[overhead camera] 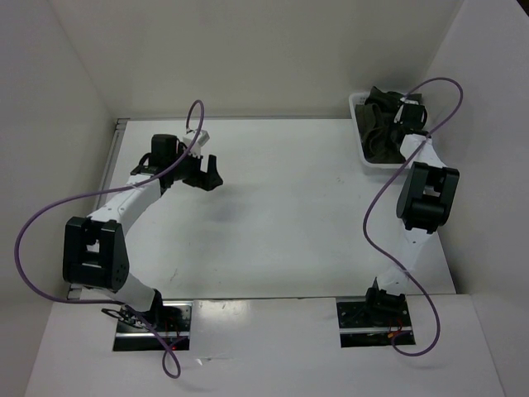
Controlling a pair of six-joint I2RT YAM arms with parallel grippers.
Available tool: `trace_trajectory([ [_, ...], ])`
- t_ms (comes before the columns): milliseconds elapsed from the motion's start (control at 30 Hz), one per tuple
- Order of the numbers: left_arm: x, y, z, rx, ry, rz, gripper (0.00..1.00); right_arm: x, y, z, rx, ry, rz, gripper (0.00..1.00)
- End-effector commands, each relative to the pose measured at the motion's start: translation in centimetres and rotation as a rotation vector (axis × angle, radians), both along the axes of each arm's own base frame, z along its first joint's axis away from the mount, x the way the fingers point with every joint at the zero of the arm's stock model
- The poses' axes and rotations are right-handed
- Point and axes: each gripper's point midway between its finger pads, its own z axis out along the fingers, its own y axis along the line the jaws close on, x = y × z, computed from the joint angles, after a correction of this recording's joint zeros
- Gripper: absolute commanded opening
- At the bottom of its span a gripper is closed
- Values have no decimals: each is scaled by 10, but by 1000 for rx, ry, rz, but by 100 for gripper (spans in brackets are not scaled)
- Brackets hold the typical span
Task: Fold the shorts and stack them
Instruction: Grab the shorts from the pile
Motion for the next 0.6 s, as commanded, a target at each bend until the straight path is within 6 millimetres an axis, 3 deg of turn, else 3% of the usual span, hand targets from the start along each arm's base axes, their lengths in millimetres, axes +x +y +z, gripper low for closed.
trace_trajectory([
  [0, 8, -6, 18, -23, -47, -29, 100, 17, -8, 41, -30, -102, -32, 0],
  [67, 5, -6, 17, -23, -50, -29, 100, 19, -8, 62, -40, -142, -32, 0],
  [100, 5, -7, 23, -31, -69, -36, 100, 23, -1, 88, -67, -190, -15, 0],
  [167, 2, -7, 22, -32, -75, -36, 100, 27, 13, 118, -146, -239, 41, 0],
  [200, 1, -7, 28, -33, -90, -36, 100, 29, 37, 150, -183, -298, 82, 0],
  [233, 0, -7, 30, -34, -101, -37, 100, 29, 41, 172, -235, -335, 53, 0],
  [333, -6, -4, 37, -30, -129, -27, 100, 28, 82, 261, -268, -515, 79, 0],
  [367, -8, -4, 47, -33, -161, -27, 100, 24, 88, 308, -277, -610, 66, 0],
  [433, -13, -1, 47, -28, -176, -17, 100, 15, 110, 361, -276, -723, 67, 0],
  [467, -18, 1, 57, -26, -205, -10, 100, 3, 118, 404, -273, -813, 60, 0],
  [500, -19, 3, 60, -19, -223, 4, 100, -9, 127, 435, -279, -881, 72, 0],
  [533, -22, 5, 61, -15, -231, 12, 100, -18, 152, 457, -266, -940, 100, 0],
  [567, -27, 10, 65, -5, -250, 31, 100, -41, 162, 503, -261, -1052, 93, 0],
])
